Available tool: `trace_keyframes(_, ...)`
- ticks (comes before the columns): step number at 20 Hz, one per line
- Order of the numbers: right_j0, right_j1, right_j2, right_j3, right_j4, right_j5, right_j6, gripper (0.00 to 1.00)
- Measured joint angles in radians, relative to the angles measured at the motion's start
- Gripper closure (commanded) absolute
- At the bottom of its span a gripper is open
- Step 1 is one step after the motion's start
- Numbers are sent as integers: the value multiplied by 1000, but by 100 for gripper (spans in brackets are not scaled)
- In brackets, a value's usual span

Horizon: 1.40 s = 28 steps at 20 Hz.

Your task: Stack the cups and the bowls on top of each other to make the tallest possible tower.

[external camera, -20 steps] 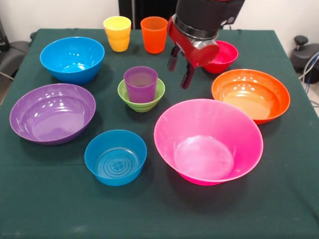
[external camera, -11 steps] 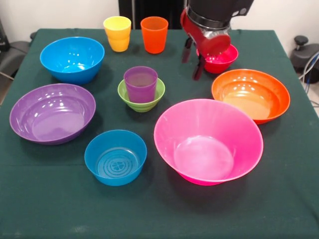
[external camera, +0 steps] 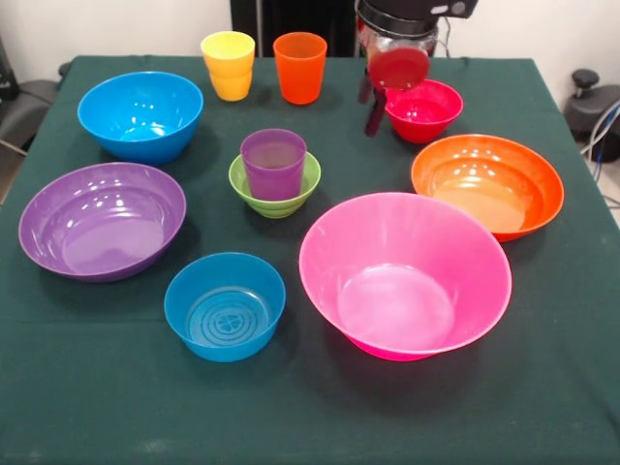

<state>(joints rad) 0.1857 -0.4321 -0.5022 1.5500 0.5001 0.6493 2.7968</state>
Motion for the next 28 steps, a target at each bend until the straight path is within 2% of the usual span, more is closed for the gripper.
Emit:
trace_keyframes(12, 41, 0, -41, 107, 138, -1, 200, 0)
trace_keyframes(23, 123, 9, -54, 115, 246, 0, 386, 0)
trace_keyframes(28, 137, 9, -54, 116, 253, 0, 403, 0)
